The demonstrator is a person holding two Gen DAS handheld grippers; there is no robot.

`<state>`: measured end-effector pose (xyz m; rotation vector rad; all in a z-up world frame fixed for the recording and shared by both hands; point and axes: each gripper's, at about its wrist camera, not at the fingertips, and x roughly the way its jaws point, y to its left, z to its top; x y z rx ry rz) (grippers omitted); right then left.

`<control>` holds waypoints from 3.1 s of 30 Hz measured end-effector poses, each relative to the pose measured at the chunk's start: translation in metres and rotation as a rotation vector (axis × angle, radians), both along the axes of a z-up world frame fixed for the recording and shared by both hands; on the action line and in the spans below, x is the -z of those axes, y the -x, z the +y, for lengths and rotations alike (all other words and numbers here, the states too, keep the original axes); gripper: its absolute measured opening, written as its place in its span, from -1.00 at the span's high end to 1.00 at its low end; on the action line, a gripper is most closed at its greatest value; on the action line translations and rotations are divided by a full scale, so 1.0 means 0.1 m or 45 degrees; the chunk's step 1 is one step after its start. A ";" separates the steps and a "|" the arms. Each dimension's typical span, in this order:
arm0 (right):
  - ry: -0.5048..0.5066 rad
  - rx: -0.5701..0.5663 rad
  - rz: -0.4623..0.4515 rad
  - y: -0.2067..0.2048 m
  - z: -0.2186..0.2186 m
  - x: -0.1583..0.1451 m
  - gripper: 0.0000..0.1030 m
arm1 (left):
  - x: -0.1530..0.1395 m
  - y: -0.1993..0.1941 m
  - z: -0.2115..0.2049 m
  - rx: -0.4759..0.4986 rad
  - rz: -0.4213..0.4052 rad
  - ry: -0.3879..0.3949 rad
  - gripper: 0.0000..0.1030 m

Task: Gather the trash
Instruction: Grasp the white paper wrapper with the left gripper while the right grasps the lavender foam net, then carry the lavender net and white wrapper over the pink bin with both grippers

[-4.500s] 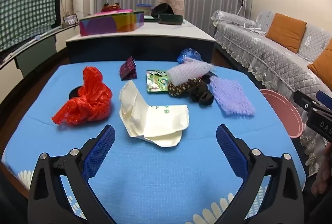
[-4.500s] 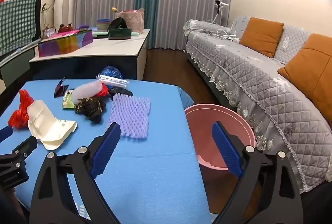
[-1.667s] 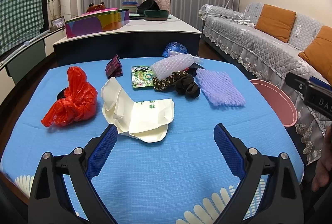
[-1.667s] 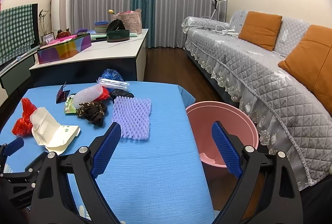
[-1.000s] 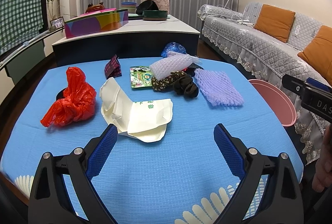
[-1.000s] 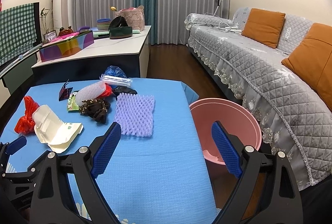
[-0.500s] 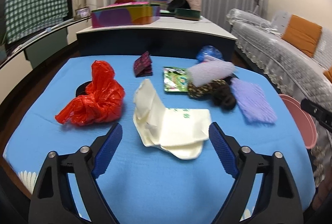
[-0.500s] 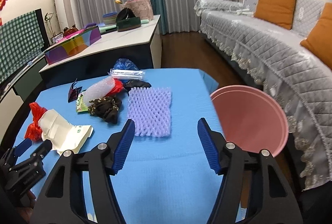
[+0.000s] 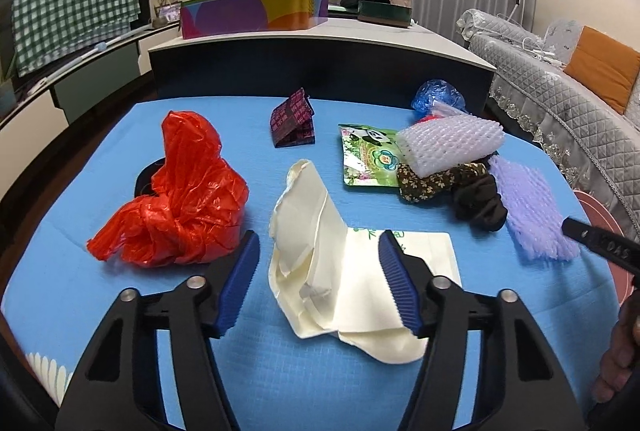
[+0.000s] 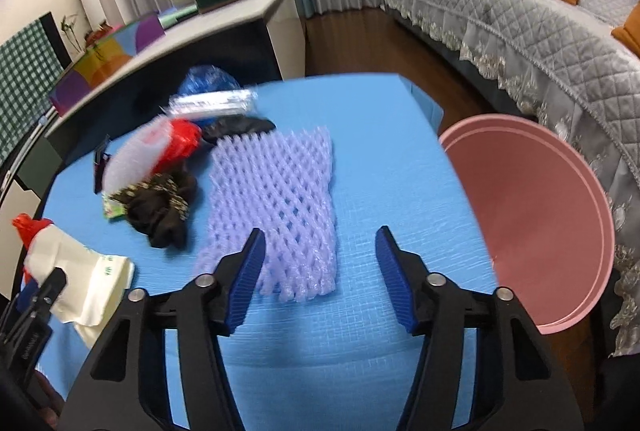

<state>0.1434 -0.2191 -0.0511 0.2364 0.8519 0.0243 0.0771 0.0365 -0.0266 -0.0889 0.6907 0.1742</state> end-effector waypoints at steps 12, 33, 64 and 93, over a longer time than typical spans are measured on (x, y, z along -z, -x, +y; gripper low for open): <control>-0.011 -0.077 -0.038 0.08 0.06 -0.09 0.78 | -0.06 0.02 -0.07 0.068 -0.007 0.012 0.84; 0.037 0.038 -0.251 0.70 -0.30 -0.64 0.78 | -0.34 0.28 -0.26 0.151 -0.092 0.023 0.88; 0.042 0.163 -0.340 1.11 -0.77 -0.90 0.78 | -0.43 0.36 -0.65 0.295 -0.113 0.011 0.88; 0.107 0.334 -0.323 0.94 -1.59 -1.00 0.78 | -0.56 -0.08 -1.48 0.486 -0.117 0.008 0.88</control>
